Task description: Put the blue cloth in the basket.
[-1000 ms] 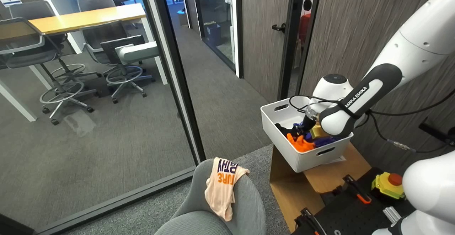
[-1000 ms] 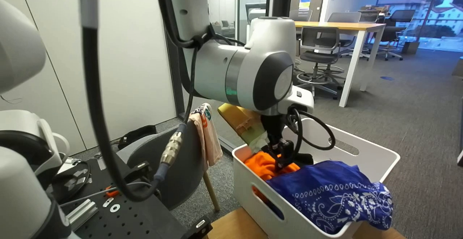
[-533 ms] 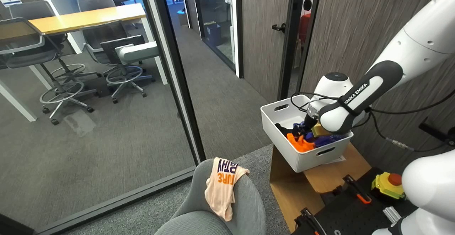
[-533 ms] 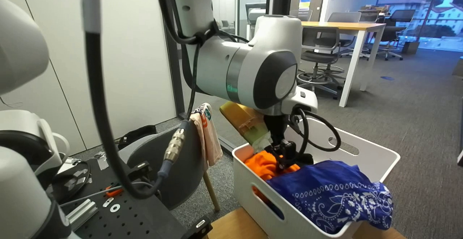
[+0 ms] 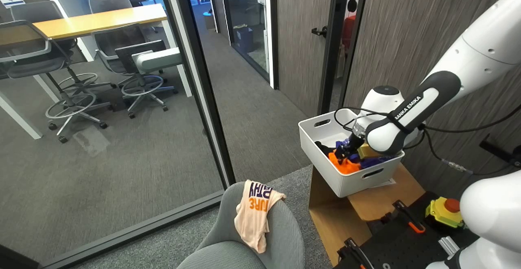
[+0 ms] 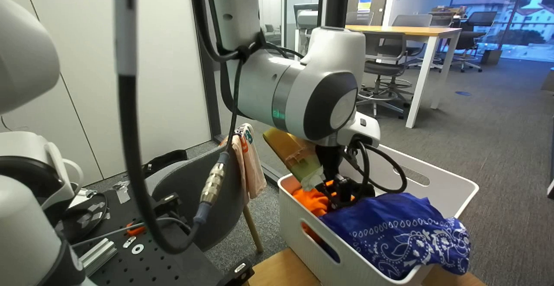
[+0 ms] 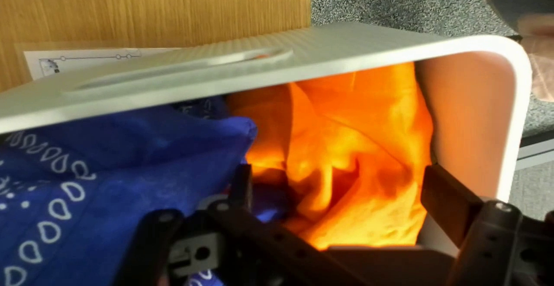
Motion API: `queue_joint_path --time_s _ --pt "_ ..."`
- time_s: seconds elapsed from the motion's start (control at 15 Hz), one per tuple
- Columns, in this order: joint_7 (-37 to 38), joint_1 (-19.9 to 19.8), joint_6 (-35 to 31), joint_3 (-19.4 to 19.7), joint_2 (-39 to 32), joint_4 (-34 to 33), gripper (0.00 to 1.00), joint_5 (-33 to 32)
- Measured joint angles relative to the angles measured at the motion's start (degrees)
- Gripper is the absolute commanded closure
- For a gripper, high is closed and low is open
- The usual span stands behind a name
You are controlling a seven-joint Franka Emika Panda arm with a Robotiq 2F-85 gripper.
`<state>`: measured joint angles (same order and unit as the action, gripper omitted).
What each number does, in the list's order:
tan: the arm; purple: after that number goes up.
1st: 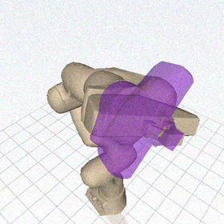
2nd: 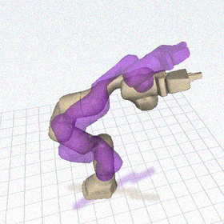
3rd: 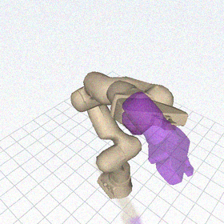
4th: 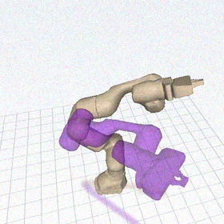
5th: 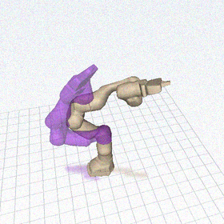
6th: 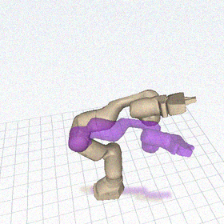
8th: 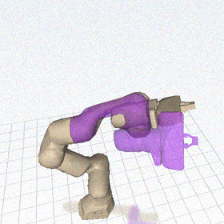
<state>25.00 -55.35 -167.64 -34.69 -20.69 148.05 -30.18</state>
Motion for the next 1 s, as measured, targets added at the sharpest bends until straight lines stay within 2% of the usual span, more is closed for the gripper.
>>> queue_joint_path --time_s 0.67,0.8,0.87,0.93,1.0 --pt "0.0 -0.2 0.6 0.0 -2.9 -1.1 0.00 0.0" --pt "-6.2 2.9 0.4 2.5 -2.9 -1.1 0.00 8.2" --pt "-9.9 5.0 0.4 4.0 -2.8 -1.2 0.25 13.0" --pt "-13.5 7.2 0.4 5.5 -2.8 -1.4 0.26 17.6" --pt "-16.6 9.2 0.4 6.9 -2.6 -1.5 0.32 21.5"
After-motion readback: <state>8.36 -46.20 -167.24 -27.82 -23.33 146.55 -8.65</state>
